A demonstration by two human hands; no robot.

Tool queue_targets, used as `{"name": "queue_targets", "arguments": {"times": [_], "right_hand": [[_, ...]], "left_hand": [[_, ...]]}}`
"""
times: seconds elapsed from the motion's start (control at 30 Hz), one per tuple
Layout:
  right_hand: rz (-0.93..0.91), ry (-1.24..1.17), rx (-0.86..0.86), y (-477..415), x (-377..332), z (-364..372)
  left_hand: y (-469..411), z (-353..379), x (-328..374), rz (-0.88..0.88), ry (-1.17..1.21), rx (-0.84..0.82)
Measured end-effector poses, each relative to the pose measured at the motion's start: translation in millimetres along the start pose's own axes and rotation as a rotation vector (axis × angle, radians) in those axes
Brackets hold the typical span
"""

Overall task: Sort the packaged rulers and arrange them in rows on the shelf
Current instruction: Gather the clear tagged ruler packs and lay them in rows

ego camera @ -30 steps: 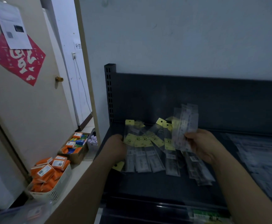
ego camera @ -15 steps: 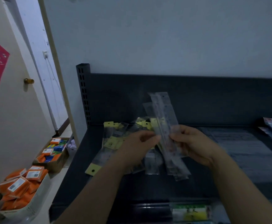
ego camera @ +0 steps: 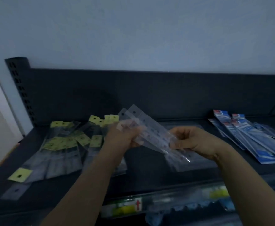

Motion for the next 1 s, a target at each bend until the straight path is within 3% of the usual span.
{"name": "queue_targets", "arguments": {"times": [0.2, 0.4, 0.63, 0.77, 1.0], "right_hand": [[-0.05, 0.154, -0.033, 19.0, 53.6, -71.5], [-0.105, 0.399, -0.194, 25.6, 78.2, -102.5], [-0.112, 0.397, -0.116, 23.6, 103.1, -111.1], [-0.154, 0.584, -0.099, 28.0, 114.8, -103.6], [-0.233, 0.626, -0.046, 52.8, 129.5, -95.9]], "left_hand": [[6.6, 64.4, -34.7, 0.038, -0.052, 0.095], [22.5, 98.3, -62.8, 0.091, -0.389, 0.175], [39.7, 106.4, -76.3, 0.022, -0.653, 0.184], [45.0, 109.4, -81.1, 0.046, -0.898, 0.196], [56.2, 117.8, -87.8, 0.093, -1.03, 0.159]]}}
Point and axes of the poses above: each hand's wrist, its own y-axis away from the middle knuckle, its own z-axis out of the palm, x = y × z, the point moved 3 cm from there along -y, towards the middle knuckle, and after that the axes turned 13 degrees about y, right-handed, at the moved point
